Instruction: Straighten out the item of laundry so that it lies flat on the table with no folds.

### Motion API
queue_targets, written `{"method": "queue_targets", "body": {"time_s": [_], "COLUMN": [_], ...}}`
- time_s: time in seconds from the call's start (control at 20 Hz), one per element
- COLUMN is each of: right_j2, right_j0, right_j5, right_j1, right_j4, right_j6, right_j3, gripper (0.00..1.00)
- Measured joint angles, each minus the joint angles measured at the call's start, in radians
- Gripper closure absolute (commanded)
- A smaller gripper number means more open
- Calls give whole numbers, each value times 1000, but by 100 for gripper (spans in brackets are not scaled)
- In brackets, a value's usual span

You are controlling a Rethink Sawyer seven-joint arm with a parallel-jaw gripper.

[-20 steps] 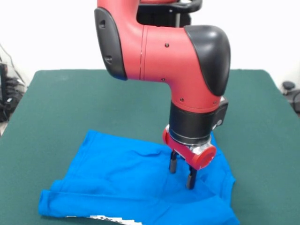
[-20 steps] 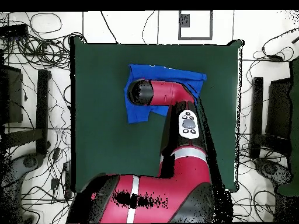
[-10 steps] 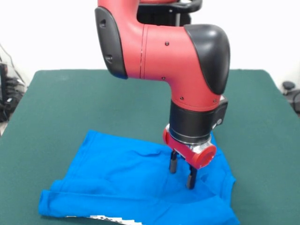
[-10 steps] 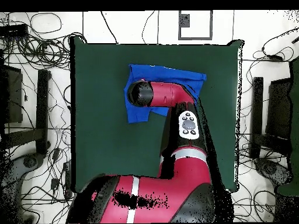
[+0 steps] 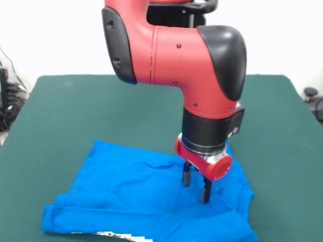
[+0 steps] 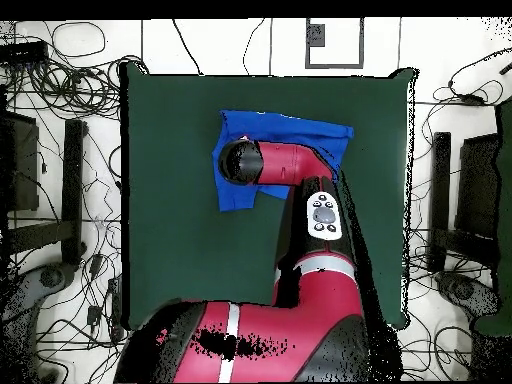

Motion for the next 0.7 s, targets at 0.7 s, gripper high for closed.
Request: {"method": "queue_targets", "body": {"time_s": [0.7], "right_j2": [6], "right_j0": [-3], "right_j5": [5], "right_j1": [-28], "right_j4": [2], "right_j6": [0], "right_j3": [42], "gripper": [0]}}
